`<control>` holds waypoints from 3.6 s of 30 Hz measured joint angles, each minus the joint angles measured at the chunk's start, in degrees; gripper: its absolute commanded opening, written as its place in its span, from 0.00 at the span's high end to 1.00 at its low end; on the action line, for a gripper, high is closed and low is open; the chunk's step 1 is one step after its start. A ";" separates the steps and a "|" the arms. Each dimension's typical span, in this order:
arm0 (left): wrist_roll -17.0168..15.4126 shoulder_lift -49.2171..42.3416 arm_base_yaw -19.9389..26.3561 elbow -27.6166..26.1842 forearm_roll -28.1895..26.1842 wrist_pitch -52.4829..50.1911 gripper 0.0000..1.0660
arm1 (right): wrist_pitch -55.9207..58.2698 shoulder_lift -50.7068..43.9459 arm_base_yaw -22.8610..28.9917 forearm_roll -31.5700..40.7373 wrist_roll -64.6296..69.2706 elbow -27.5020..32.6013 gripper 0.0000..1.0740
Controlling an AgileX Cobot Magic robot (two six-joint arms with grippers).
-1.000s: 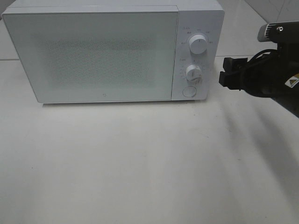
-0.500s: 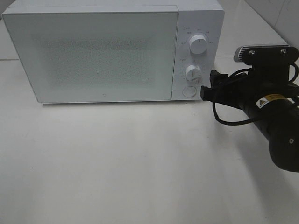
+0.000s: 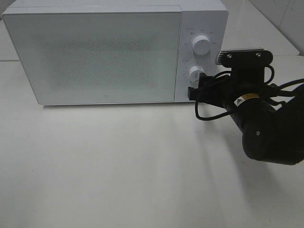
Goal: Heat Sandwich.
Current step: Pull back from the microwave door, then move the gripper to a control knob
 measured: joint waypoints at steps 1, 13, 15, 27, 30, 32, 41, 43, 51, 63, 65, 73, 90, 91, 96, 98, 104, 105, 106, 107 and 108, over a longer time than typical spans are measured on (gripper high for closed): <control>0.00 0.00 0.00 0.00 0.00 0.00 0.08 | 0.00 0.63 0.00 0.00 0.00 -0.52 0.30; 0.00 0.00 0.00 0.00 0.00 0.00 0.08 | 0.11 6.65 0.00 -1.49 0.34 -6.82 0.30; 0.00 0.00 0.00 0.00 0.00 0.00 0.08 | 0.11 7.28 0.00 -1.49 0.34 -7.68 0.30; 0.00 0.00 0.00 0.00 0.00 0.00 0.08 | 0.17 9.63 0.00 -1.60 0.34 -10.08 0.30; 0.00 0.00 0.00 0.00 0.00 0.00 0.08 | 0.17 9.63 0.00 -1.60 0.34 -10.08 0.36; 0.00 0.00 0.00 0.00 0.00 0.00 0.08 | 0.17 9.63 0.00 -1.60 0.34 -10.08 0.39; 0.00 0.00 0.00 0.00 0.00 0.00 0.08 | 0.34 9.63 0.40 -2.52 0.40 -10.31 0.82; 0.00 0.00 0.00 0.00 0.00 0.00 0.08 | 0.23 9.91 0.40 -2.52 0.40 -10.37 0.87; 0.00 0.00 0.00 0.00 0.00 0.00 0.08 | 0.06 9.91 0.40 -2.52 0.40 -10.37 0.89; 0.00 0.00 0.00 0.00 0.00 0.00 0.08 | -0.06 9.97 0.40 -2.52 6.07 -10.37 0.88; 0.00 0.00 0.00 0.00 0.00 0.00 0.08 | -0.06 9.97 0.40 -2.58 10.08 -10.37 0.88; 0.00 0.00 0.00 0.00 0.00 0.00 0.08 | -0.11 9.97 0.40 -2.81 26.13 -10.37 0.88; 0.00 0.00 0.00 0.00 0.00 0.00 0.08 | -1.26 10.08 0.40 -2.92 60.33 -10.37 0.88; 0.00 0.00 0.00 0.00 0.00 0.00 0.08 | -1.26 10.08 0.40 -2.92 60.33 -10.37 0.88; 0.00 0.00 0.00 0.00 0.00 0.00 0.08 | -1.32 10.08 0.40 -2.92 68.07 -10.37 0.88; 0.00 0.00 0.00 0.00 0.00 0.00 0.08 | -1.38 10.08 0.40 -2.92 71.39 -10.37 0.88; 0.00 0.00 0.00 0.00 0.00 0.00 0.08 | -1.43 10.08 0.40 -2.92 80.39 -10.31 0.87; 0.00 0.00 0.00 0.00 0.00 0.00 0.08 | -1.43 10.08 0.40 -2.92 80.39 -10.31 0.87; 0.00 0.00 0.00 0.00 0.00 0.00 0.08 | -1.43 10.08 0.40 -2.92 81.76 -10.31 0.87; 0.00 0.00 0.00 0.00 0.00 0.00 0.08 | -1.43 10.08 0.40 -2.92 82.79 -10.31 0.87; 0.00 0.00 0.00 0.00 0.00 0.00 0.08 | -1.43 10.08 0.40 -2.92 85.03 -10.31 0.87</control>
